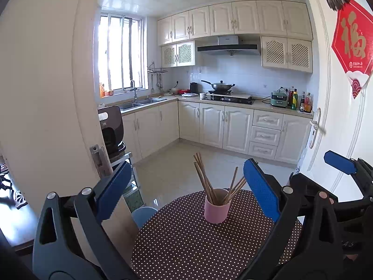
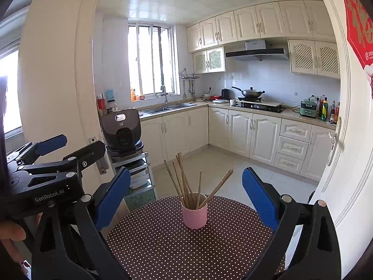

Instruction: Organize utensils

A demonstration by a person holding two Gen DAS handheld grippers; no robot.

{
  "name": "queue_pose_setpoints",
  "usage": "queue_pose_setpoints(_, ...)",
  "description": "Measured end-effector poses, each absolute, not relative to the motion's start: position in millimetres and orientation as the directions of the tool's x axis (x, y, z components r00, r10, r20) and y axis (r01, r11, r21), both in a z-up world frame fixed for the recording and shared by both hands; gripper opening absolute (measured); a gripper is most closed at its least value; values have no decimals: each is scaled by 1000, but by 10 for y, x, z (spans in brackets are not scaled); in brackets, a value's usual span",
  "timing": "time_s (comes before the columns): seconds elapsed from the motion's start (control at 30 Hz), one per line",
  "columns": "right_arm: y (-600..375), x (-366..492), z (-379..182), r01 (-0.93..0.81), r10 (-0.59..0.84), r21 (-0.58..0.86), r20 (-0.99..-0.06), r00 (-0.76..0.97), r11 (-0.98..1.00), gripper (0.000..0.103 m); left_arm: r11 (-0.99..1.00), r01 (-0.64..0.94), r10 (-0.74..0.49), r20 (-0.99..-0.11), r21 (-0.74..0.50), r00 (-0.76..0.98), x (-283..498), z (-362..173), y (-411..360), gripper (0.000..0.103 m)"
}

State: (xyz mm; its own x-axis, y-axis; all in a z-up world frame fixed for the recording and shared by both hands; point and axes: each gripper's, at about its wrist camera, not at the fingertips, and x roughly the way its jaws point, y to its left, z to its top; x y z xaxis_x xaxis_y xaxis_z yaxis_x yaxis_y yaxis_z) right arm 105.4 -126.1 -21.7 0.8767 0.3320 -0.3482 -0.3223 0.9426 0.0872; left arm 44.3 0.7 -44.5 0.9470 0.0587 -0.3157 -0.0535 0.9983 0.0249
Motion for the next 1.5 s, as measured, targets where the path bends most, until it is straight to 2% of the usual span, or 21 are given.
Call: queue_pose_setpoints(1.5, -1235, 1053, -245, -320, 331, 90, -359, 873, 943, 93, 998, -55, 62, -320, 31, 945, 464, -489, 72, 95)
